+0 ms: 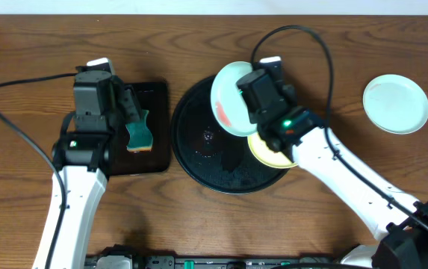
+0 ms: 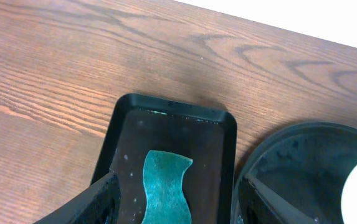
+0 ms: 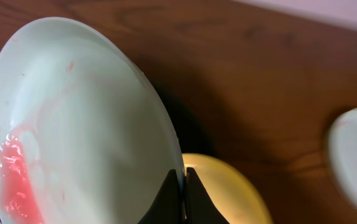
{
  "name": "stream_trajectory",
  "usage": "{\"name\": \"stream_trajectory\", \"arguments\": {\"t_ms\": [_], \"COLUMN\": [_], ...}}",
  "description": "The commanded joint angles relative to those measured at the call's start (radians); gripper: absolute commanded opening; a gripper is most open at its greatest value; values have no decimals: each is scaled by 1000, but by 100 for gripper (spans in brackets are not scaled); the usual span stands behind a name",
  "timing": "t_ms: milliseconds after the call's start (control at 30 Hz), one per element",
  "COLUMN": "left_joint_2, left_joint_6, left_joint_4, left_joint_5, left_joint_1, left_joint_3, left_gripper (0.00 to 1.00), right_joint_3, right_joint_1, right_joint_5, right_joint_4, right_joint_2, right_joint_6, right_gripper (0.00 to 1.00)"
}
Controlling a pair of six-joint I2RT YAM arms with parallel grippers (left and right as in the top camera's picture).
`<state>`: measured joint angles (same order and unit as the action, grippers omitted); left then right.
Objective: Clean dirty plates on tray and stack at the side
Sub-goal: 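Lift the light blue plate off the round tray with the right gripper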
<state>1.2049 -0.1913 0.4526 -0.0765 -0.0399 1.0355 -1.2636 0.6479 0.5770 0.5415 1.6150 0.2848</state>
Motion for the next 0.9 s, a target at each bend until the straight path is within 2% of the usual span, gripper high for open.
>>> {"name": "stream_trajectory", "arguments": {"t_ms": [0, 233, 433, 600, 867], "left_joint_2": [-40, -54, -54, -54, -54], "left_joint_6": [-13, -13, -13, -13, -13], "left_joint_4": [32, 71, 74, 84, 86], "left_joint_5": [14, 14, 14, 14, 18], "left_joint_1": [4, 4, 4, 4, 4], "left_joint_3": [3, 3, 3, 3, 3], "left_gripper": [62, 62, 62, 63, 63], "right_joint_3": [-19, -19, -18, -18, -17], "right_joint_1": [81, 167, 229, 262, 284], "right_joint_5": [230, 418, 529, 542, 557], "right_joint_4": [0, -14, -98, -180, -195], "right_joint_2": [2, 10, 11, 11, 29], "right_joint_6": [-116, -130, -260, -381, -468], "right_gripper": [1, 1, 1, 1, 1]}}
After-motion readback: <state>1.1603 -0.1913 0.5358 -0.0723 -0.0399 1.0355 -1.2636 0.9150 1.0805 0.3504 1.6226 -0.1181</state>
